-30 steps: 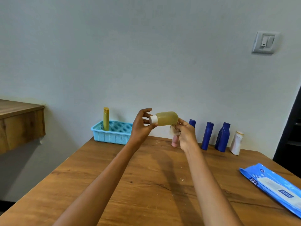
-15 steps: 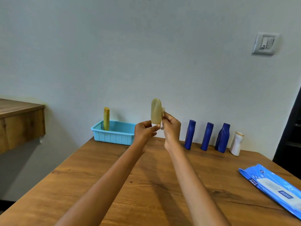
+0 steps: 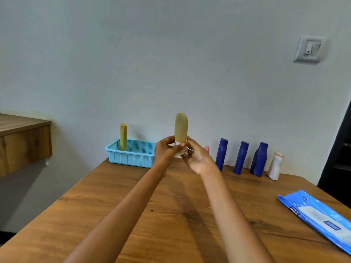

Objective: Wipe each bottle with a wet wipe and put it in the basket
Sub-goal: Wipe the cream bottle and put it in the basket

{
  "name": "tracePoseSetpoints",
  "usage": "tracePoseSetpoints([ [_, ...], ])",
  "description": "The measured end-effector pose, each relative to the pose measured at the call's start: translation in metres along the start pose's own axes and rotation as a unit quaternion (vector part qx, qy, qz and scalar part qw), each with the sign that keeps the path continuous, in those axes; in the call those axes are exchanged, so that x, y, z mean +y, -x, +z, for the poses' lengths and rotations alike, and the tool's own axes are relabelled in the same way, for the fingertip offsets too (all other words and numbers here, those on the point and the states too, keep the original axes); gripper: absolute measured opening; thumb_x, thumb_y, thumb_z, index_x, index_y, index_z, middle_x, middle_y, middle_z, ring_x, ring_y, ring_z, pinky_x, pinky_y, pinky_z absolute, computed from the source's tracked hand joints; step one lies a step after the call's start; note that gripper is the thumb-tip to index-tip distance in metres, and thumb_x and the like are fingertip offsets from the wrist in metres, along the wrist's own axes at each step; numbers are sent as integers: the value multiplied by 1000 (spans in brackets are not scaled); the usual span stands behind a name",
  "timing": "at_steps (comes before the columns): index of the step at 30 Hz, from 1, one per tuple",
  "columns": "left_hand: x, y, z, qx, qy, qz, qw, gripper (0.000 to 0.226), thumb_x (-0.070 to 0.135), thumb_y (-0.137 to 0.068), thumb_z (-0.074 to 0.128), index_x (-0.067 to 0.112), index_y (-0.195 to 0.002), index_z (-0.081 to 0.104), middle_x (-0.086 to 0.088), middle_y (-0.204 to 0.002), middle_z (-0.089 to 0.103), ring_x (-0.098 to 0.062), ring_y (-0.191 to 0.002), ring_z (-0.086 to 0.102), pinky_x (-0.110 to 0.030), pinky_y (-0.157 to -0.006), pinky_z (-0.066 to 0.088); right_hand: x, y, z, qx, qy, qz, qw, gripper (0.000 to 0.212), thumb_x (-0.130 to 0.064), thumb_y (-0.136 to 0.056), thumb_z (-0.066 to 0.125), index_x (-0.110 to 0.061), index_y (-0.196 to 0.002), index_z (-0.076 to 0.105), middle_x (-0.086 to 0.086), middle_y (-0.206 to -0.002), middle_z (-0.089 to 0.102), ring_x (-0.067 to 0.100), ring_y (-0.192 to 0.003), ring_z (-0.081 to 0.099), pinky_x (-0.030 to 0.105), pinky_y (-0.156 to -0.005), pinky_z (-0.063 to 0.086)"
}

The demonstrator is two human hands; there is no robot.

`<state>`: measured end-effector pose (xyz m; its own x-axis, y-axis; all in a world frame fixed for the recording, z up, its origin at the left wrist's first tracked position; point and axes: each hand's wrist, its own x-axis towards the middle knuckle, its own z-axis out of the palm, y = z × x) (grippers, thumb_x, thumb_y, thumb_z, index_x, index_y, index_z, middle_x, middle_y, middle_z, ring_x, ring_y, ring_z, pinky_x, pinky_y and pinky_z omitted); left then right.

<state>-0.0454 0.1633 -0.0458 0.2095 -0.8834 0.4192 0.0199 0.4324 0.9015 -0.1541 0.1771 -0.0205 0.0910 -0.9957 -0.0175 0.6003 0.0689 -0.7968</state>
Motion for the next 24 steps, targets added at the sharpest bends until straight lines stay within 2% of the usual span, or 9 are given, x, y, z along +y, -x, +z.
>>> tracePoseSetpoints([
  [2,-1,-2,-3,5,-42,2,999,35,20,-74,78,15,-107,66,-4,-78,71,-11,-70,69,-24,-68,55,-1,5,0,-6,-11,20,1000,32,-5,-88,61,-23,-92,35,22,-100,62,24,-83,60,36,-96,45],
  [6,-5,-4,-6,15,-93,2,996,40,37,-68,81,26,-103,67,-5,-77,72,-21,-79,70,-44,-80,55,5,4,-5,13,-25,42,999,34,-5,-82,68,-24,-90,42,19,-110,64,25,-91,62,38,-92,47],
  [7,-5,-5,-7,18,-101,6,995,41,40,-66,80,27,-103,67,-1,-75,72,-21,-78,69,-46,-82,54,8,-1,-8,22,-27,39,999,52,-6,-74,77,-25,-109,44,20,-110,65,26,-92,65,38,-88,50],
  [9,-5,-6,-6,24,-112,14,993,40,40,-67,80,28,-104,67,4,-76,71,-19,-77,67,-47,-83,54,15,-16,-15,47,-24,37,998,128,-13,-44,95,-47,-139,17,19,-101,69,26,-89,69,39,-75,55],
  [11,-3,-4,-5,25,-103,9,994,37,34,-70,80,28,-103,67,4,-81,72,-18,-80,67,-44,-84,54,22,-39,-28,44,1,12,999,148,-20,-28,99,-57,-138,7,17,-104,69,26,-89,69,40,-74,57],
  [13,-4,-1,-4,20,-85,-4,996,32,30,-71,80,30,-99,66,2,-79,71,-17,-79,68,-42,-84,55,16,-25,-20,40,8,17,999,122,-20,-45,95,-46,-137,20,19,-107,66,27,-96,67,44,-85,55],
  [16,-7,2,-3,12,-75,-15,997,36,33,-67,82,31,-100,66,-1,-76,72,-16,-78,70,-42,-84,56,11,-8,-10,-27,-23,31,999,23,-14,-87,65,-14,-98,46,18,-100,62,22,-91,61,38,-97,48],
  [21,-9,0,-5,14,-101,-5,995,41,41,-63,80,34,-101,66,0,-74,70,-19,-80,70,-44,-82,55,10,-6,-10,-34,-28,72,996,10,-20,-90,61,-12,-90,54,16,-96,65,18,-74,64,20,-58,49],
  [24,-7,-1,-5,10,-111,4,994,40,43,-62,79,36,-99,65,5,-67,67,-18,-76,67,-44,-81,55,16,-20,-20,-1,1,74,997,42,-23,-78,75,-26,-110,49,15,-110,65,22,-85,67,25,-47,51],
])
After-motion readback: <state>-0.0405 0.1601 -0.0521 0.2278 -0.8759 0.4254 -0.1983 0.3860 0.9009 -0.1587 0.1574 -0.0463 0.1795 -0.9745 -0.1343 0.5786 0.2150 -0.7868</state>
